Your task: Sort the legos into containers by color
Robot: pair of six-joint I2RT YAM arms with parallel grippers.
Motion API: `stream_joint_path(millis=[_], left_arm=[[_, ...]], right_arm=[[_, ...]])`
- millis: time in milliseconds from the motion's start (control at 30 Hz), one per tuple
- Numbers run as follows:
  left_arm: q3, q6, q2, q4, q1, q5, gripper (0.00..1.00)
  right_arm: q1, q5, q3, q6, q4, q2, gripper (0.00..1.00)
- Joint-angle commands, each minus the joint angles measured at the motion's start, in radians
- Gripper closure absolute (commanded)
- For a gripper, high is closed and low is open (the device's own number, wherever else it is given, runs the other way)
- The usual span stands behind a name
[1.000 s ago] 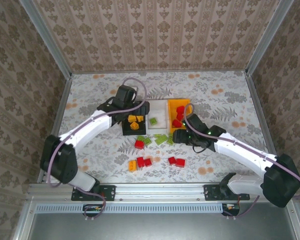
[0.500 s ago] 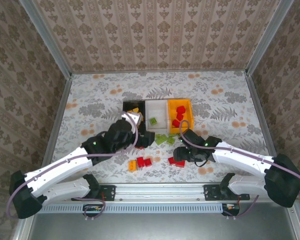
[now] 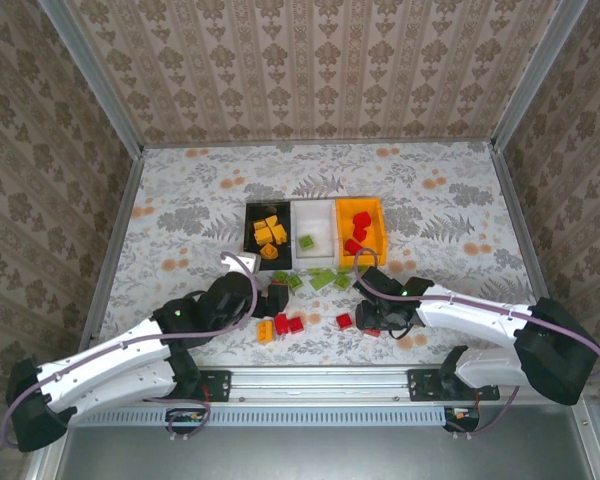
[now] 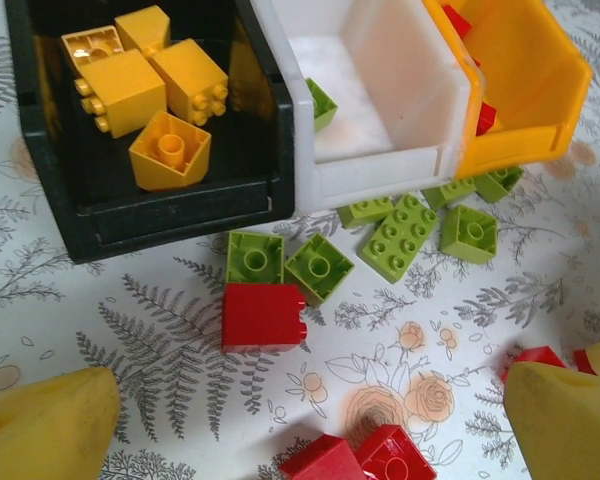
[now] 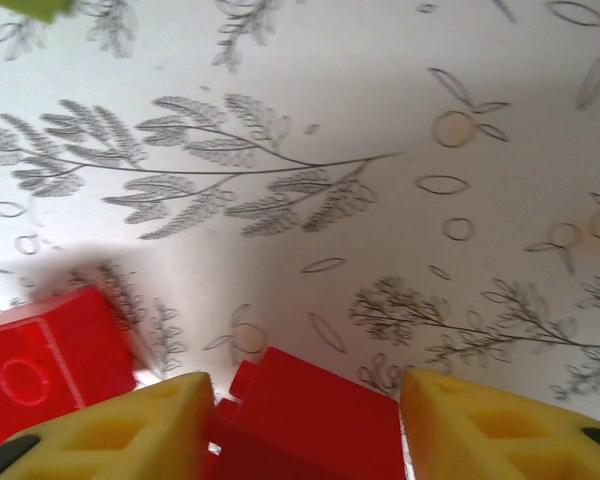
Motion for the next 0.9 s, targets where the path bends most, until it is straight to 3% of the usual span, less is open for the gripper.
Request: stream_joint_path(millis=[0,267,433,533,733,867], left_arm=[[-0.007,-0.037,-0.030,-0.032,-0.008,-0.058,0.00],[-0.008,-0.031,-0.032,-0.057,-0.006,-0.075,0.00],[-0.015,-0.039,-0.035,-0.074,-0.006,-0.089,0.00],[-0.023,-0.041,-0.041,-0.075,-0.004,-0.091,0.00],[-0.039,-0.065,-0.066,-0.096,-0.001,-0.091,0.00],[-0.044,-0.082,-0.089,-0.130,0.000,-0.089,0.00]], right_arm=[[0.005,0.062,-0.021,0.022,-0.063,-0.016,0.49],[0.005,0.046,0.007,-0.011,-0.026,-0.053,0.69],[-0.019,0.092,0.135,-0.081,-0.109,-0.117,0.72],[-0.100,0.113,0.220,-0.119,-0.101,-0.118,0.72],[-0.254,0.188,0.376,-0.160,0.052,0.042,0.70],[-0.322,0.221,0.526,-0.182,0.088,0.239,0.68]])
